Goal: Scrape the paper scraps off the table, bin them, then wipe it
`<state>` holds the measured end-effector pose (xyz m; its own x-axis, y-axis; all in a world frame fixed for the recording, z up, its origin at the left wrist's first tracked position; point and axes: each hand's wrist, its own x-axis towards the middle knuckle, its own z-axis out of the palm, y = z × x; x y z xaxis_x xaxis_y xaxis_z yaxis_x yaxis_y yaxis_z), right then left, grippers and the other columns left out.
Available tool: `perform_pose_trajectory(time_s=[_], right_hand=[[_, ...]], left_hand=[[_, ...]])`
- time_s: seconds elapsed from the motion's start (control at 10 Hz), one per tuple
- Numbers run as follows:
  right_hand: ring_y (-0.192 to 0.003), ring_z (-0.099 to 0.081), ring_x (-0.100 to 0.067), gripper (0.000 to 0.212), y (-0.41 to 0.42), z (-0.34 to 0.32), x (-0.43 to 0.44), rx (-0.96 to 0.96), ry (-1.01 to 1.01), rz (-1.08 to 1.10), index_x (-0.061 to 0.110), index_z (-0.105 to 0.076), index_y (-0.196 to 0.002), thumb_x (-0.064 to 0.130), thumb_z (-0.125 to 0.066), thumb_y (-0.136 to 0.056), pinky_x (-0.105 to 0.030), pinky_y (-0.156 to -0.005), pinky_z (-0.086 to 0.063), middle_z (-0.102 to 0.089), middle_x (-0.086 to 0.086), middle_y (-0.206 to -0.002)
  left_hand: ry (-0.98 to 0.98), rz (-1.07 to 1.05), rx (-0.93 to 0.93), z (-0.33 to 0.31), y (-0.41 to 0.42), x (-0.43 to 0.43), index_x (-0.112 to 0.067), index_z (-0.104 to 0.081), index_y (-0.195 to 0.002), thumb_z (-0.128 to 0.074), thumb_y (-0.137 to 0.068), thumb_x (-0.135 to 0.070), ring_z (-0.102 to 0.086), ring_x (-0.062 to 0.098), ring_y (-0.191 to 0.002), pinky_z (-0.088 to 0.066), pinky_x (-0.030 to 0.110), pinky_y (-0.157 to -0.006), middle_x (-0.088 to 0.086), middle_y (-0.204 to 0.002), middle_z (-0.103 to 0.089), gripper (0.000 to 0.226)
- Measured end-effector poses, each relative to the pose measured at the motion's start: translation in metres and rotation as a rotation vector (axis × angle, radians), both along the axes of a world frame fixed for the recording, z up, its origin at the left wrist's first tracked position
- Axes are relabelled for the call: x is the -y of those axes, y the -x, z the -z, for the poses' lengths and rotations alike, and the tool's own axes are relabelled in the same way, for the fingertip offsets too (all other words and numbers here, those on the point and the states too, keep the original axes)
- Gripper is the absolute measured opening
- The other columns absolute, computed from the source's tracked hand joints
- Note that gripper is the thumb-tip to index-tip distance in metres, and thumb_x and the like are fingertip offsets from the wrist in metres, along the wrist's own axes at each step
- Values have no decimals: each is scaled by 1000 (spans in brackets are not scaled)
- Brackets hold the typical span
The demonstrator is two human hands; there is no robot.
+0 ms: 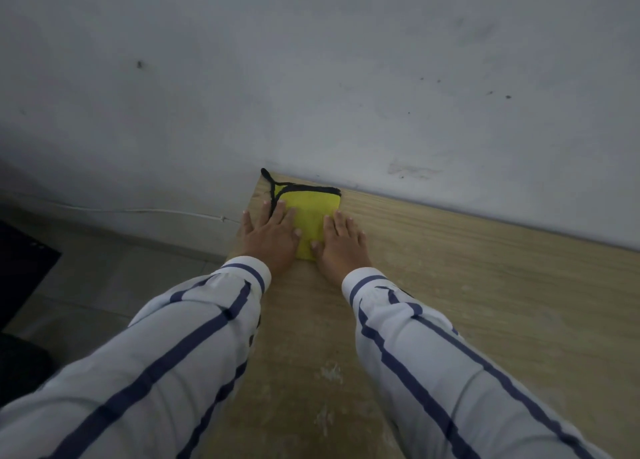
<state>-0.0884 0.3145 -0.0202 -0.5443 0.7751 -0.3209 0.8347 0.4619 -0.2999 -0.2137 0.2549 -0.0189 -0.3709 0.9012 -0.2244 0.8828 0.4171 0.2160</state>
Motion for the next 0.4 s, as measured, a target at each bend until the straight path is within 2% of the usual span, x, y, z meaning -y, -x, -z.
perform_pose_trajectory(time_s=[0.2,0.4], right_hand=[[-143,5,-30,57,-46,-27,8,-19,-3,82,14,-13,-145,35,-34,-96,-46,-115,-3,1,-9,-157],[-143,2,-32,56,-109,-66,13,-53,-110,100,17,-19,-144,39,-35,-95,-47,-114,-8,-4,-10,-157]], left_hand=[[-35,43,8,-28,-30,9,-20,-20,-146,-22,-99,-37,4,28,-144,-1,51,-114,4,-158,-5,50],[-153,113,-19,-66,-96,9,-18,-25,-144,-22,-99,-37,0,28,-144,-6,50,-114,4,-157,-10,49]])
